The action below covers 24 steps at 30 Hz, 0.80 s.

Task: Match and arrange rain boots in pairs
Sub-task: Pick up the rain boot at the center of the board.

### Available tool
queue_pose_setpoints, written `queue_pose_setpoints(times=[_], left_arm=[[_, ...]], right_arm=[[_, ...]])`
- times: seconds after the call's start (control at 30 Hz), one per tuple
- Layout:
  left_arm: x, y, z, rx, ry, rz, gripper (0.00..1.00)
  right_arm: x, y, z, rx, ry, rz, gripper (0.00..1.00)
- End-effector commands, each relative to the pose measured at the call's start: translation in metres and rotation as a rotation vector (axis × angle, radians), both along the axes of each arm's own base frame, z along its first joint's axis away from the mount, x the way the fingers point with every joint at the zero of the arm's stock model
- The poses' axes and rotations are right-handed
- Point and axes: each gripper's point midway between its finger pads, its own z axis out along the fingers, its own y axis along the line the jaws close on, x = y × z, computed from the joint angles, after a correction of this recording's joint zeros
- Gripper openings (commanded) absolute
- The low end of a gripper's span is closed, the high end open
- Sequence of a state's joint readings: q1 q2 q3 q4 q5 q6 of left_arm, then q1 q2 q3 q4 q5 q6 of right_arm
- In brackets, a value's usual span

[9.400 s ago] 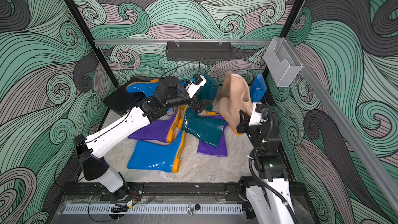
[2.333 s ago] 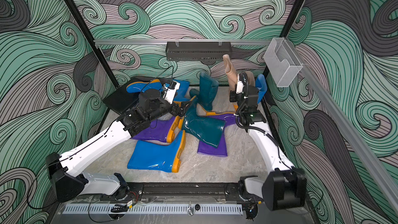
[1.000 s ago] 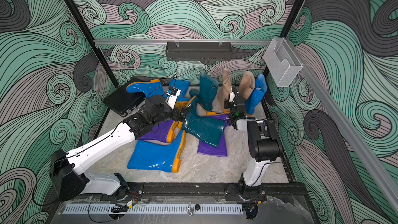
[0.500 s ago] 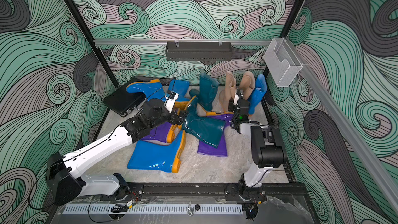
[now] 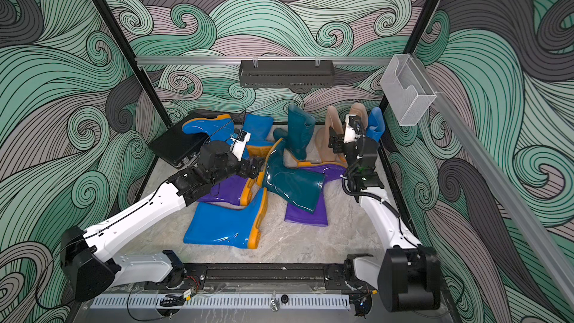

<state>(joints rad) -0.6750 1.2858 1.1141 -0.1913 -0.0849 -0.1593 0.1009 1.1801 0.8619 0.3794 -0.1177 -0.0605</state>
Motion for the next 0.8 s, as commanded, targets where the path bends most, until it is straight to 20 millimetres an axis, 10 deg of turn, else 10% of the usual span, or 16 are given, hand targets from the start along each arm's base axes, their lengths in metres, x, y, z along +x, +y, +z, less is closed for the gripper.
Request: queue_pose_setpoints(times=[0.0, 0.77], left_arm=[[0.008, 0.001, -0.019, -0.034, 0.089, 0.008, 0.95], [0.019, -0.004, -0.085, 0.025, 0.224, -0.041, 0.95]], right_arm=[[-0.008, 0.041, -0.036, -0.042, 0.139, 0.153, 0.8], [0.106, 0.11, -0.145, 0.017, 0.251, 0.146, 0.74]])
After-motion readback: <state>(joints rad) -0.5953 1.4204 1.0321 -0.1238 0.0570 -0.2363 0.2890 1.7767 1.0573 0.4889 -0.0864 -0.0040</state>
